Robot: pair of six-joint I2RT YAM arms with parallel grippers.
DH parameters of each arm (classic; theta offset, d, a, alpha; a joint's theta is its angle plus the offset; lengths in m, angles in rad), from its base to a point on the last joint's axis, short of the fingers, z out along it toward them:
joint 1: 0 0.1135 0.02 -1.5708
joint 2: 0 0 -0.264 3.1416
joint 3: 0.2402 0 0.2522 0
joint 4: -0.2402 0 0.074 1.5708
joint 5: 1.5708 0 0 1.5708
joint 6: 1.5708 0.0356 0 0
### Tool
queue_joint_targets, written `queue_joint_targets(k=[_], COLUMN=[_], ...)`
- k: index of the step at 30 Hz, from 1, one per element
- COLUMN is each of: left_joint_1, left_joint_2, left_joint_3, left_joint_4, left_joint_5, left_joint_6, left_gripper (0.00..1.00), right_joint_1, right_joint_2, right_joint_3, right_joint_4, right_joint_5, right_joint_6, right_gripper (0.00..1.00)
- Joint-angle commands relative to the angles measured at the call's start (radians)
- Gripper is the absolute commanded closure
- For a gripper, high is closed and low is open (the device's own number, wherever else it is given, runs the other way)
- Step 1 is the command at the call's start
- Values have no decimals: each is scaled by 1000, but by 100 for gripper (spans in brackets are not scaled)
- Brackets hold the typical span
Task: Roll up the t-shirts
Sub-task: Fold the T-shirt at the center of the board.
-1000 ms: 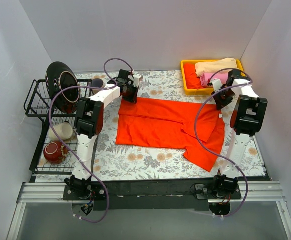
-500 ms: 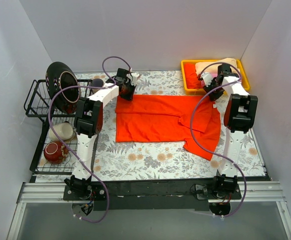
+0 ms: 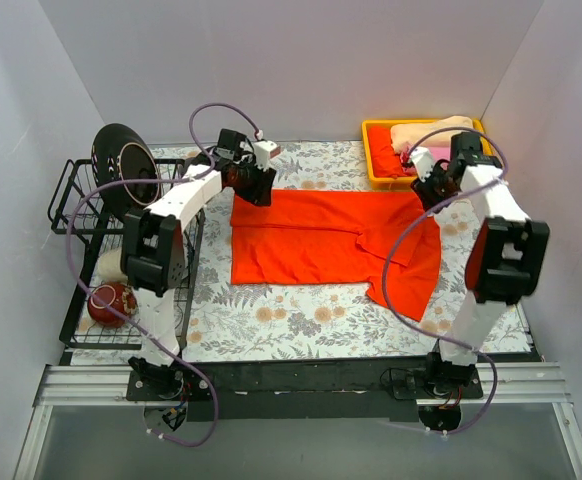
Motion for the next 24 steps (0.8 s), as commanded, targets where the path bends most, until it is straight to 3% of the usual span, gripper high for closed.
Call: queue_joint_targets(k=[1, 5, 10, 16, 24], left_joint_1=[-47, -102, -125, -125, -123], left_joint_2=[-221, -371, -495, -536, -535], left_joint_3=[-132, -245, -374, -397, -442], left_joint_4=[-138, -181, -178, -193, -186], left_joint_5=[218, 250, 279, 255, 201], left_joint_6=[159, 169, 161, 156, 176], left_gripper=[55, 52, 47, 47, 47], right_joint_1=[-1, 0, 0, 0, 9], right_joint_2=[-352, -700, -917, -1029, -1014], right_joint_3=[-298, -572, -811, -938, -1005], right_joint_4=[-97, -205, -379, -459, -439], right_joint_5=[-166, -228, -152, -148, -147], right_joint_6=[-199, -415, -821, -1177, -1282], right_gripper=[52, 45, 45, 47, 48])
